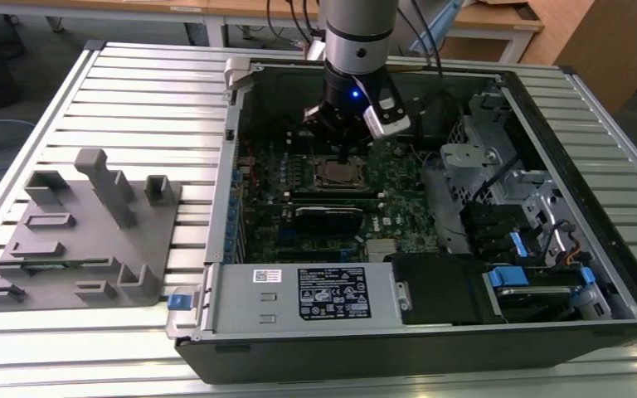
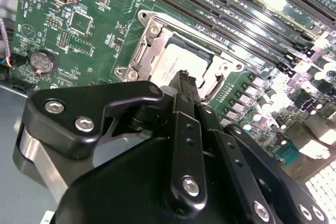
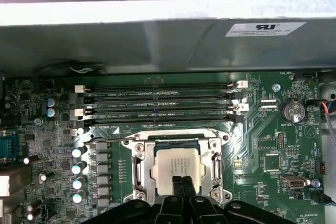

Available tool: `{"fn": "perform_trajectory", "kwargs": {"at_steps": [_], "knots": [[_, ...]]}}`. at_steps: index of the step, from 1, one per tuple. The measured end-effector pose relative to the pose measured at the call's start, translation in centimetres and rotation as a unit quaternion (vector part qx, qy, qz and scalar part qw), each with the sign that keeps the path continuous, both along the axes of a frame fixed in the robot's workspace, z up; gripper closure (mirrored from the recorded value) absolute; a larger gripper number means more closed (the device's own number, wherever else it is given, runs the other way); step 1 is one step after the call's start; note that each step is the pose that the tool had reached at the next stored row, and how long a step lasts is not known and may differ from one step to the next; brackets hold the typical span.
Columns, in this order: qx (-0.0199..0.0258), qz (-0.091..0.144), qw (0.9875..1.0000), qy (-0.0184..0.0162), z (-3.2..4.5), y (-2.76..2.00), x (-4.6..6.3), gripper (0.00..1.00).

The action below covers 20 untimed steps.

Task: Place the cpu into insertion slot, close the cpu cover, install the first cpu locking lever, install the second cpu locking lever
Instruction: 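Close the cpu cover, then install the first cpu locking lever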

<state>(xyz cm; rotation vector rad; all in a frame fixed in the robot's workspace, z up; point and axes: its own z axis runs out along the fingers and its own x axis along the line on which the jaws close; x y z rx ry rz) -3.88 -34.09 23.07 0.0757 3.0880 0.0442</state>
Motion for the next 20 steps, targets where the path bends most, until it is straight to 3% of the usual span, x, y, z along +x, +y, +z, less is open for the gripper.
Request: {"fn": "perform_trajectory", "kwargs": {"at_steps": [4,6,14,20], "knots": [[0.0000,0.001,1.0000,-0.0028,-0.01,0.00,0.00,0.90],[0.0000,0.011,0.9999,-0.0087,-0.01,0.00,0.00,0.90],[0.0000,0.011,0.9999,-0.0106,-0.02,0.00,-0.33,0.90],[-0.0001,0.011,0.9999,-0.0100,-0.01,-0.01,-0.35,0.90]]}}
